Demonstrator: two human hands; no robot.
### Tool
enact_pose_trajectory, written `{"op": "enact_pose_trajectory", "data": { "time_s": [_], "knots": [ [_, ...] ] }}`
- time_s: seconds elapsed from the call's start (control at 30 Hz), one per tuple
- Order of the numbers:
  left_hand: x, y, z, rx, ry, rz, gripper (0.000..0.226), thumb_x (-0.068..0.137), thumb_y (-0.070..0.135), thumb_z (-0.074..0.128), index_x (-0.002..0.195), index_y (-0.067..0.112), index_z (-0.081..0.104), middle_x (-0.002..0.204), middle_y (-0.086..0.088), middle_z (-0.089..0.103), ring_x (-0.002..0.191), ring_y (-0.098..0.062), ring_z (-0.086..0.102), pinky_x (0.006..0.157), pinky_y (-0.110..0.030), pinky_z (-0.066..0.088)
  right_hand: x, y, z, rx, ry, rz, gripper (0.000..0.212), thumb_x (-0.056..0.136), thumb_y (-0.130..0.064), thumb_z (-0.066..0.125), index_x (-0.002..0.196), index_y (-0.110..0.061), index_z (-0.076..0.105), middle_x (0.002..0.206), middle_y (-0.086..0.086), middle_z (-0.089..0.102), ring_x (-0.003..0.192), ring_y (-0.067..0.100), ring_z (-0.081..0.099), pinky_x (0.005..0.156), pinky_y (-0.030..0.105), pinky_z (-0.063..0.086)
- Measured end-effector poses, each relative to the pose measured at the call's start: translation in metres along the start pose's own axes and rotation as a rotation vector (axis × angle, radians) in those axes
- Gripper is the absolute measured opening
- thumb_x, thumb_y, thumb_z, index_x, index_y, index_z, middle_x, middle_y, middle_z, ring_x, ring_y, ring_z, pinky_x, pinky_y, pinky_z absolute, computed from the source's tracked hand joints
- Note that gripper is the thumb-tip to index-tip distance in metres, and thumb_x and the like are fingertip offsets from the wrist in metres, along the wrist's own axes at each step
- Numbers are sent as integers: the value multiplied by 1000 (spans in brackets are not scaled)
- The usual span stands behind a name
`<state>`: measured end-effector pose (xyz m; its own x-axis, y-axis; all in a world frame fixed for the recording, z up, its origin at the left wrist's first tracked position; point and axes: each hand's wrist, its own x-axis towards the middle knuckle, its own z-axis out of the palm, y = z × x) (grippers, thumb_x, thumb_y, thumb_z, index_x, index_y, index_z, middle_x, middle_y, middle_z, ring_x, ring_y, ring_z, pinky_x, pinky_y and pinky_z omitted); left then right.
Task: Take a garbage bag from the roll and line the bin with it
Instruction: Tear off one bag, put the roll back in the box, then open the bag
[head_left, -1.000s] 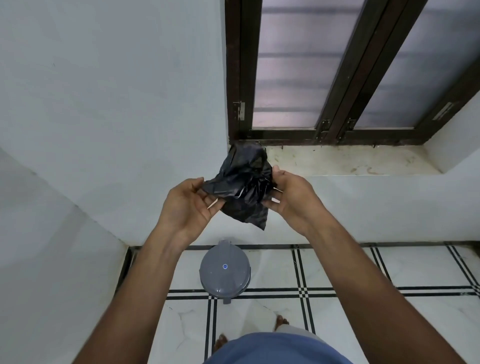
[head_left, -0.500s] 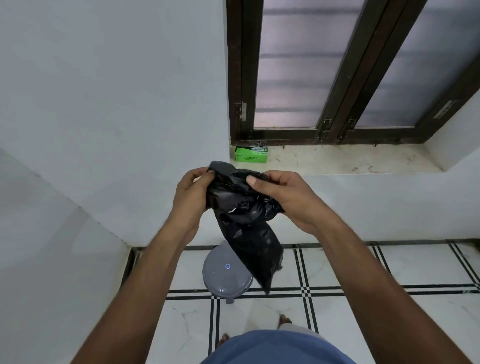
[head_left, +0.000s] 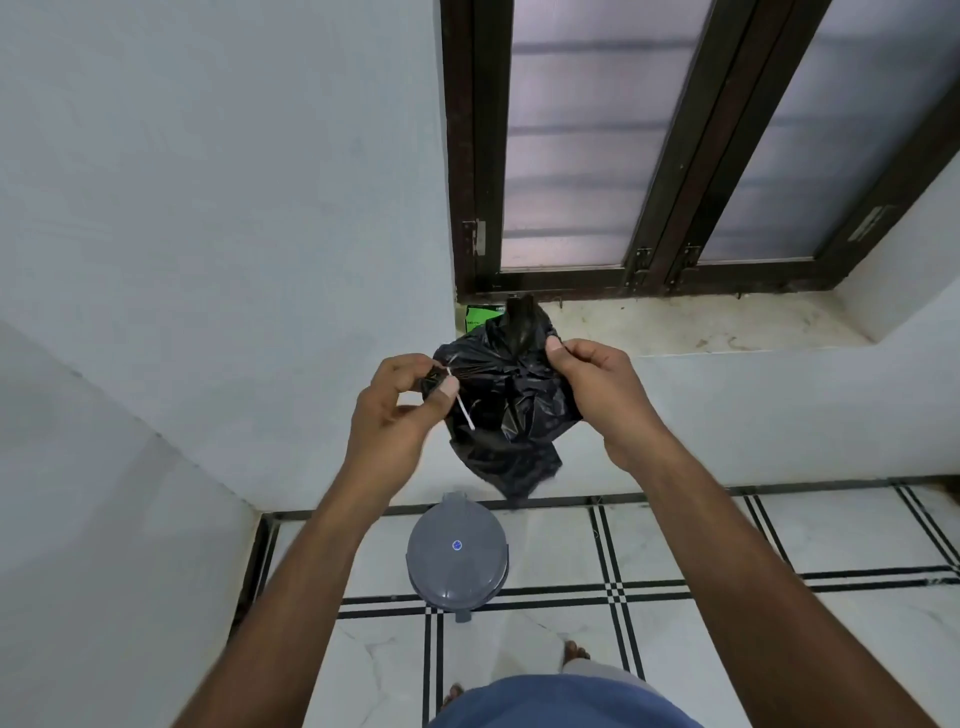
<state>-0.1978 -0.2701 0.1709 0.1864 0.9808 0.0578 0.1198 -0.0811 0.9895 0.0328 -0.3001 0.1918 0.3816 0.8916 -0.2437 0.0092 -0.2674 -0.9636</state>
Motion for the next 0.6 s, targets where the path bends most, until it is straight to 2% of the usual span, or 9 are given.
{"op": "enact_pose_trajectory", "data": {
  "time_s": [0.07,0.17,0.23,0.3,0.33,0.4,0.47,0.53,0.6],
  "knots": [
    [-3,6,-5,-226,-87,-83,20,101,27,69,103,10,80,116,-1,72,104,-16,67,97,-39,52,-1,5,-3,-55,-7,14,39,111,-39,66,102,-3,77,109,23,81,95,35,79,91,45,64],
    [-7,14,-6,-334,-129,-138,30,97,33,63,102,8,78,106,1,73,93,-13,66,86,-33,50,-6,5,-2,-42,-4,51,30,113,-37,63,102,-13,77,104,11,82,99,31,76,90,46,63],
    [-8,11,-6,-199,-90,-98,26,98,36,68,98,11,77,104,3,72,89,-12,64,84,-33,50,-14,0,-1,-24,-7,78,34,111,-49,62,112,-17,75,111,-1,79,106,22,75,85,35,58],
    [-9,2,-5,-10,-88,-9,12,102,26,75,96,16,78,109,2,73,95,-11,67,86,-36,54,-20,-2,0,-21,-66,92,50,99,-69,68,119,-23,75,118,-5,78,109,16,75,89,33,57],
    [-10,-2,-5,54,-100,31,6,101,21,78,95,20,78,111,3,73,98,-9,68,86,-35,57,-23,-2,1,-25,-94,81,52,93,-71,74,119,-25,77,117,-4,80,107,16,77,90,34,59],
    [-13,-6,-5,137,-120,96,13,97,14,82,96,26,77,114,6,72,102,-7,70,87,-28,58,-28,1,5,-28,-120,24,35,91,-51,87,114,-24,81,110,3,83,100,18,81,83,32,62],
    [-15,-7,-8,173,-126,136,21,97,7,80,99,27,75,115,7,72,106,-10,70,89,-27,60,-29,6,7,-34,-58,-51,14,96,-28,87,108,-22,84,106,9,84,102,24,81,87,34,66],
    [-15,-11,-12,233,-47,141,27,99,5,77,104,31,73,119,9,69,110,-9,68,94,-31,61,-28,11,6,-4,5,-90,6,102,-22,80,105,-21,86,108,10,84,103,24,80,90,35,66],
    [-17,-11,-15,373,127,190,33,98,9,78,118,34,69,128,10,60,118,-10,62,97,-32,57,-31,12,6,42,33,-82,10,107,-21,73,106,-19,84,106,11,83,97,20,77,81,34,67]
  ]
}}
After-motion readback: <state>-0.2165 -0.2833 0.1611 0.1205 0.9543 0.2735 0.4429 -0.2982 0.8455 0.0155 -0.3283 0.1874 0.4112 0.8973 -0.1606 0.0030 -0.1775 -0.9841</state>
